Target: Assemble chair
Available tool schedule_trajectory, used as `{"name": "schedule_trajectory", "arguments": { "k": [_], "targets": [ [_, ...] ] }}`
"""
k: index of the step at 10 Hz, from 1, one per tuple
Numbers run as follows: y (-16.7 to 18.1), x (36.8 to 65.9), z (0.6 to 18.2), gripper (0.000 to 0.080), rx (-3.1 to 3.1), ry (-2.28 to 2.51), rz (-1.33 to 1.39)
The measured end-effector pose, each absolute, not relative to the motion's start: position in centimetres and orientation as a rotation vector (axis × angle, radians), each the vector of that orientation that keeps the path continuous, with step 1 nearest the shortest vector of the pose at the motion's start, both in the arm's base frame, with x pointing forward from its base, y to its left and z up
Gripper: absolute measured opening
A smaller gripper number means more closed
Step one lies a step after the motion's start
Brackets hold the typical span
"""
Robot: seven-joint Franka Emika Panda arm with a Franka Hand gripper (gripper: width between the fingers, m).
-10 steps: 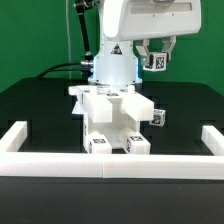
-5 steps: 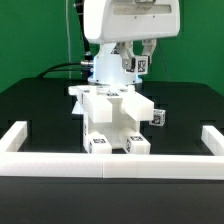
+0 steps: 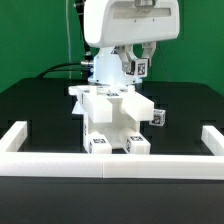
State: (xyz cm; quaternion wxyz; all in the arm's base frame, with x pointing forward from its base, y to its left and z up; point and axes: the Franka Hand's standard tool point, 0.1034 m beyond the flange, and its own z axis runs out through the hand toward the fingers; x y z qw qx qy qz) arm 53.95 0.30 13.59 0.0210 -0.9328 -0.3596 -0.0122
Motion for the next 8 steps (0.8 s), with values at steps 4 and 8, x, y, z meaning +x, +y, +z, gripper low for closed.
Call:
{"name": "schedule_trajectory", "arguments": {
  "k": [4, 8],
  "targets": [
    [0.13, 53.55, 12.46, 0.0285, -2.889, -1.112, -0.008],
    [-0.06, 53.55, 12.38, 0.0285, -2.891, -1.106, -0.006]
  ]
}}
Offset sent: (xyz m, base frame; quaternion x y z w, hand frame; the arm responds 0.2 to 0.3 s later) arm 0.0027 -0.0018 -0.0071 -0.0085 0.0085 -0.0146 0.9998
